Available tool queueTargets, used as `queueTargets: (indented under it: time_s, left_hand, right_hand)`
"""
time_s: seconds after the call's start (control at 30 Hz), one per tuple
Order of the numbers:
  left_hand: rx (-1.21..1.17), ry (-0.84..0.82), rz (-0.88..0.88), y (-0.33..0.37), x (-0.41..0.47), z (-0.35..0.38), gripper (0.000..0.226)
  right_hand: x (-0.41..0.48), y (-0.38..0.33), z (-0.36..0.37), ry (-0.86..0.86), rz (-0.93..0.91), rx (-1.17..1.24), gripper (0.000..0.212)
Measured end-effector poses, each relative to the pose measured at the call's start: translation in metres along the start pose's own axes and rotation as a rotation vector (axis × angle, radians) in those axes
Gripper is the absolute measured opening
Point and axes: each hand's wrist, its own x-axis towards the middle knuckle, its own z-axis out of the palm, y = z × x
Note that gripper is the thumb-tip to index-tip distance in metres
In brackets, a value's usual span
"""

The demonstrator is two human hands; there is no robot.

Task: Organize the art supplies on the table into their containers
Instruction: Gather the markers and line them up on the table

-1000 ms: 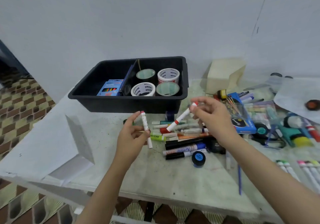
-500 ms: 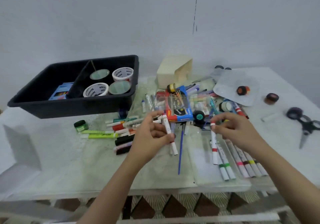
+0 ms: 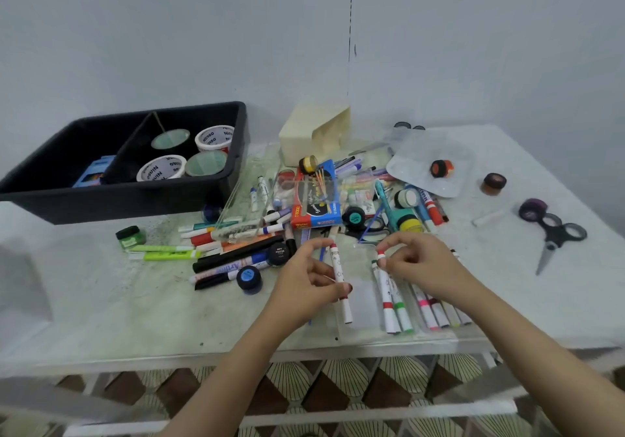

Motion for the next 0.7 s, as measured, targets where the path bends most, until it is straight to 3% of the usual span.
queueTargets:
  time_s: [0.23, 0.43, 0.7]
  left_hand:
    - [0.053, 0.012, 0.011, -0.0023, 0.0005, 0.0036, 0.062]
    - [0.08, 0.002, 0.001, -0.0008, 0.0, 0.0038, 0.063]
    - [0.105, 0.003, -0.003, 0.0007, -0.0014, 0.0037, 0.065]
  right_hand:
    - [-0.0002, 0.0062, 0.005, 0.002, -0.079, -0.182, 0.014]
    - [-0.0028, 0.0073, 0.0031, -0.184, -0.175, -0.58, 0.066]
    - [-0.0062, 0.0086, 0.0048, -0.209, -0.238, -0.576, 0.068]
